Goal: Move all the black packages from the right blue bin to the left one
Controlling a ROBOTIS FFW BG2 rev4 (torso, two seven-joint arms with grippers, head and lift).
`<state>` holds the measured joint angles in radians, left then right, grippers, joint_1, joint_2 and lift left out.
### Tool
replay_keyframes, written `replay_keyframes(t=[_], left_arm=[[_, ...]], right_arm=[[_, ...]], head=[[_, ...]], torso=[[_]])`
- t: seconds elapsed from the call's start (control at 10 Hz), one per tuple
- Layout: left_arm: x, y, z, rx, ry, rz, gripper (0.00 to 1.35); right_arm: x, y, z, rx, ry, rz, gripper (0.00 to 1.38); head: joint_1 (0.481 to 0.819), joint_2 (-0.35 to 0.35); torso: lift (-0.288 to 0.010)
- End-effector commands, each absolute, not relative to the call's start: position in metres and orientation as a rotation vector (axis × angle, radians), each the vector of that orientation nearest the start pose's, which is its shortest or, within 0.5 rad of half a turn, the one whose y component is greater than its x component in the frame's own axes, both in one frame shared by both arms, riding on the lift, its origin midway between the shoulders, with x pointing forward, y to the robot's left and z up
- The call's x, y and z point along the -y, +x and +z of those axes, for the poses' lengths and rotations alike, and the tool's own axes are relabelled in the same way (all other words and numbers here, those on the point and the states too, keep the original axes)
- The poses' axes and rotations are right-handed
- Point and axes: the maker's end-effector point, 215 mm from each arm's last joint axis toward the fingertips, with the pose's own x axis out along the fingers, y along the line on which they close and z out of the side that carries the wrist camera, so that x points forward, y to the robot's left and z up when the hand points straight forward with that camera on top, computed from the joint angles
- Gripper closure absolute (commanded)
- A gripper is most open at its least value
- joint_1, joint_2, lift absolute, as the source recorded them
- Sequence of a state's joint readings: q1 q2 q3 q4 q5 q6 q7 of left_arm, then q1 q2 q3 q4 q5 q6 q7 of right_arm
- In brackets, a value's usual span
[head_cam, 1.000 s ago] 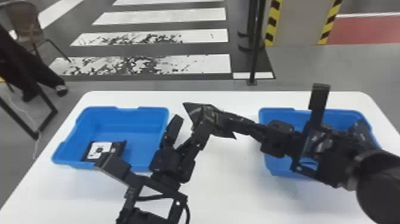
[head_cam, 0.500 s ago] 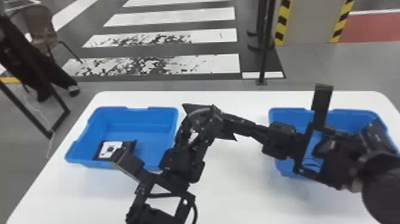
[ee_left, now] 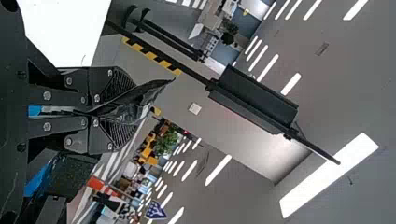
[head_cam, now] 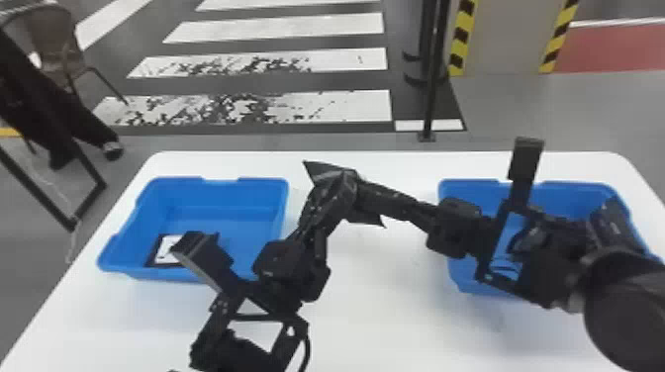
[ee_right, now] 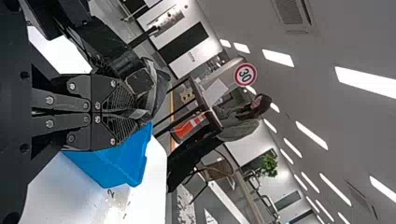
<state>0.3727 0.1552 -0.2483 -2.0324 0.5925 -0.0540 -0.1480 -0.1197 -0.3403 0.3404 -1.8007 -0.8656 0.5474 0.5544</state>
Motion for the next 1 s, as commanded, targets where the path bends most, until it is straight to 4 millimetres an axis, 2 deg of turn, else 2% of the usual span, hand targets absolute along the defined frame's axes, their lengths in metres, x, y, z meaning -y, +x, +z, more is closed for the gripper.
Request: replay_keyframes(t=[0.0, 0.1, 0.2, 0.3, 0.4, 0.5, 0.6, 0.7, 0.8, 0.9], left_arm=[[-0.102, 0.457, -0.259, 0.113, -0.553, -0.403, 1.21], [-0.125, 0.465, -0.259, 0.135, -0.512, -0.35, 1.21], [-0.16, 0.478, -0.271, 0.149, -0.453, -0.263, 1.21], [-0.203, 0.493, -0.289, 0.159, -0.364, -0.156, 1.21], [-0.259, 0.509, -0.305, 0.163, -0.191, -0.033, 1.21], [-0.307, 0.52, -0.324, 0.137, -0.024, 0.063, 1.21], [-0.338, 0.522, -0.33, 0.13, 0.101, 0.133, 1.21], [-0.351, 0.521, -0.33, 0.129, 0.14, 0.182, 1.2], [-0.353, 0.522, -0.338, 0.11, 0.061, 0.195, 0.81], [-0.343, 0.522, -0.325, 0.151, 0.019, 0.151, 0.23]], right_arm=[[-0.016, 0.472, -0.29, -0.315, 0.548, 1.105, 1.08], [-0.015, 0.474, -0.292, -0.312, 0.537, 1.097, 0.85], [-0.009, 0.478, -0.292, -0.298, 0.539, 1.085, 0.43], [-0.004, 0.479, -0.295, -0.297, 0.544, 1.072, 0.17], [-0.002, 0.481, -0.296, -0.296, 0.544, 1.066, 0.08], [-0.001, 0.481, -0.298, -0.3, 0.543, 1.063, 0.11], [0.005, 0.484, -0.302, -0.31, 0.525, 1.05, 0.11], [0.021, 0.492, -0.305, -0.306, 0.484, 1.012, 0.11], [0.039, 0.503, -0.307, -0.3, 0.419, 0.97, 0.1], [0.07, 0.514, -0.306, -0.291, 0.263, 0.887, 0.09]], head=[[0.695, 0.13], [0.695, 0.14], [0.695, 0.145], [0.695, 0.172], [0.695, 0.211], [0.695, 0.259], [0.695, 0.288], [0.695, 0.331], [0.695, 0.35], [0.695, 0.338]], torso=[[-0.169], [-0.169], [-0.169], [-0.169], [-0.169], [-0.169], [-0.169], [-0.169], [-0.169], [-0.169]])
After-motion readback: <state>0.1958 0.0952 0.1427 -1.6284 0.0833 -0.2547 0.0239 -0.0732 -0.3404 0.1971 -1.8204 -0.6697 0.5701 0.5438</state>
